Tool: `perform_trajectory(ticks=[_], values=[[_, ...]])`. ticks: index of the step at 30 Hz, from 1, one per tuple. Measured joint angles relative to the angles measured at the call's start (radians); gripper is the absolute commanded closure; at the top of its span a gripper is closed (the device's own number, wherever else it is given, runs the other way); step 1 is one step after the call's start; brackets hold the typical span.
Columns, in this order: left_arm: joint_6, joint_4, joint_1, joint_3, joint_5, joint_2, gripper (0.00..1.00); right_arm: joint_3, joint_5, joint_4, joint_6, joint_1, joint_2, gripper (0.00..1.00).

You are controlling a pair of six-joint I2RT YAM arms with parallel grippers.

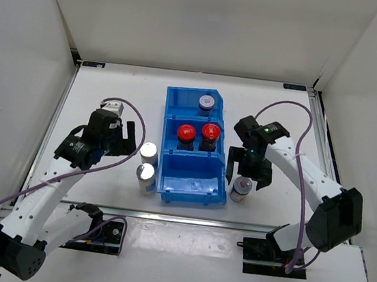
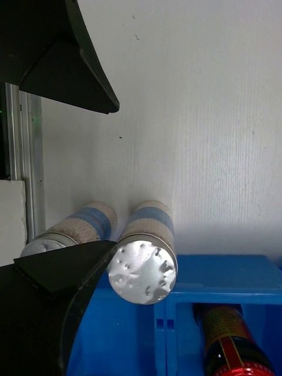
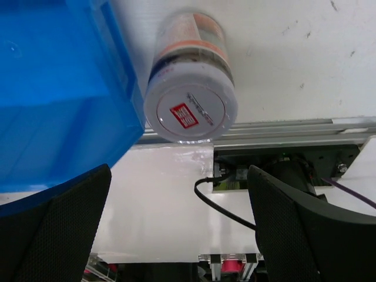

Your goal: Organize the condiment bottles

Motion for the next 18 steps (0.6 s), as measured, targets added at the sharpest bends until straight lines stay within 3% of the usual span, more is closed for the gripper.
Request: perform_trajectory(ticks=[12, 18], values=[[0.007, 0.001, -0.033, -0.004, -0.010, -0.027, 0.00, 0.001, 0.034, 0.080, 0.006, -0.014, 0.205, 0.02], [0.027, 0.001, -0.033, -0.004, -0.026, -0.046, 0.00, 0.001, 0.033, 0.094, 0.013, -0.033, 0.240, 0.15]])
